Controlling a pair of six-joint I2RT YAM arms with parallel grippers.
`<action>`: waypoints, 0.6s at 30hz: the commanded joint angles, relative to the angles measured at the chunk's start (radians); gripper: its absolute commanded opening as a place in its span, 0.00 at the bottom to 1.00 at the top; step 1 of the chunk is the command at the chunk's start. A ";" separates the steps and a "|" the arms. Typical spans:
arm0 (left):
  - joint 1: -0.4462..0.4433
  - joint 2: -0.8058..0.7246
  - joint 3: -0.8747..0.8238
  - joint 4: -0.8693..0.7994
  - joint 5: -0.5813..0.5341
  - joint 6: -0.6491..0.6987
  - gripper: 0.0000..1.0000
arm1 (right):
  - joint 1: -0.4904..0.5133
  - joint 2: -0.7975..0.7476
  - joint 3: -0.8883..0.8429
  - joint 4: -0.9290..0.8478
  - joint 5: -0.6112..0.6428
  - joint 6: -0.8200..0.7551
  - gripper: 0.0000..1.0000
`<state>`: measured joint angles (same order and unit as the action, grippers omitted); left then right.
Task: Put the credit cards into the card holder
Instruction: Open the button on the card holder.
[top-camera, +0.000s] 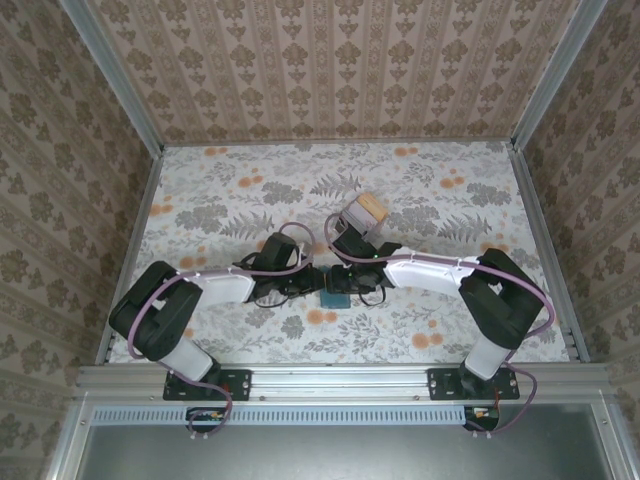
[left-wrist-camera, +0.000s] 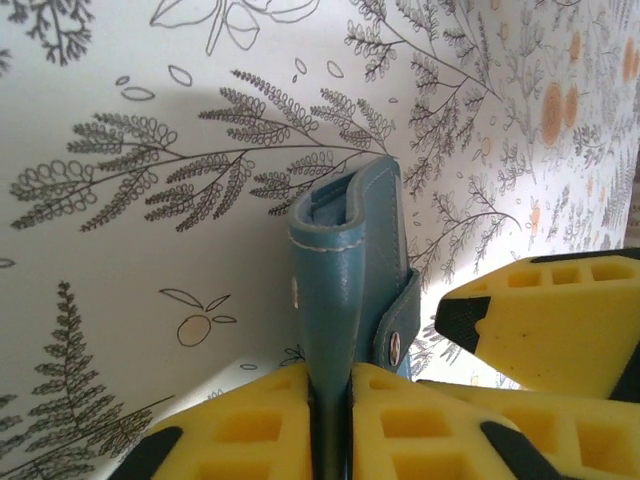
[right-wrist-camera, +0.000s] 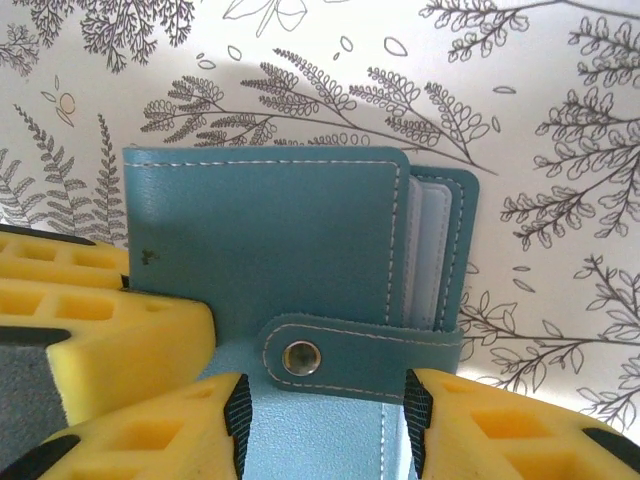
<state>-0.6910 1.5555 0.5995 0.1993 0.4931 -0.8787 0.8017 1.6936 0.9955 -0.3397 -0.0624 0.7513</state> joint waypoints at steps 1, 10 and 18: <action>0.008 -0.008 -0.018 0.149 0.115 -0.036 0.25 | 0.001 0.049 0.024 0.007 0.013 -0.029 0.47; 0.094 -0.038 -0.070 0.141 0.081 -0.052 0.55 | -0.007 0.046 0.040 -0.034 0.044 -0.043 0.36; 0.136 0.000 -0.022 0.102 0.087 -0.013 0.57 | -0.010 0.048 0.030 -0.020 0.026 -0.033 0.33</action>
<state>-0.5594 1.5417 0.5438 0.3096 0.5545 -0.9199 0.7952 1.7283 1.0130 -0.3443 -0.0364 0.7139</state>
